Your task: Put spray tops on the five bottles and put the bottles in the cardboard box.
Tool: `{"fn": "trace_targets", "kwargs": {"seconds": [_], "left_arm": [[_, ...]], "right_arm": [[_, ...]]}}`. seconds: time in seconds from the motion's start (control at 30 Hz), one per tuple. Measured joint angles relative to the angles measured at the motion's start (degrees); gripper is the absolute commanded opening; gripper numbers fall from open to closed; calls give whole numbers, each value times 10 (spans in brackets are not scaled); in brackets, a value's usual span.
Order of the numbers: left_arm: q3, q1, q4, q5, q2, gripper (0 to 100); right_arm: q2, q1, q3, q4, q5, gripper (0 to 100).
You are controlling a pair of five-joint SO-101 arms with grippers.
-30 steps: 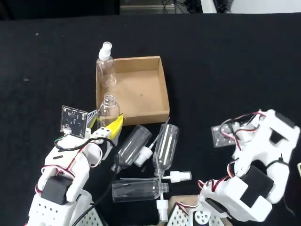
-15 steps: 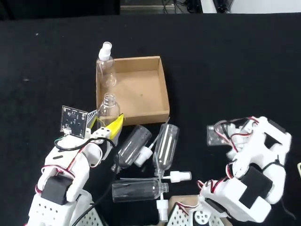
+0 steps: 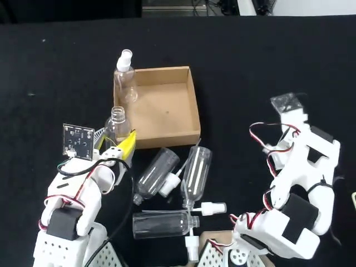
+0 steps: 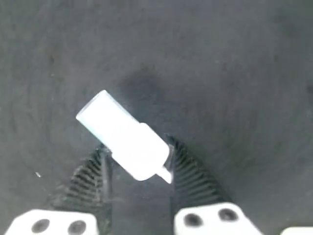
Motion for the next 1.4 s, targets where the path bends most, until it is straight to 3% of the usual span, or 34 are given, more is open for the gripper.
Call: {"fn": "trace_targets", "kwargs": {"seconds": [0.1, 0.3, 0.57, 0.7, 0.83, 0.93, 1.03, 1.2, 1.4], "left_arm": [[0, 0, 0, 0, 0, 29], [0, -1, 0, 0, 0, 29], [0, -4, 0, 0, 0, 29], [0, -6, 0, 0, 0, 29], [0, -7, 0, 0, 0, 29], [0, -7, 0, 0, 0, 29], [0, -6, 0, 0, 0, 29], [0, -7, 0, 0, 0, 29], [0, -7, 0, 0, -1, 29]], "right_arm": [[0, 0, 0, 28, -15, 288], [1, -20, -39, 76, -11, 275], [1, -33, -54, 136, 195, 273], [7, -40, -54, 172, 222, 272], [50, -34, -54, 131, 225, 270], [98, -21, -65, 96, 225, 196], [121, -14, -97, 92, 225, 17], [125, -13, -128, 102, 225, 11], [47, -18, -240, 254, 196, 10]]}}
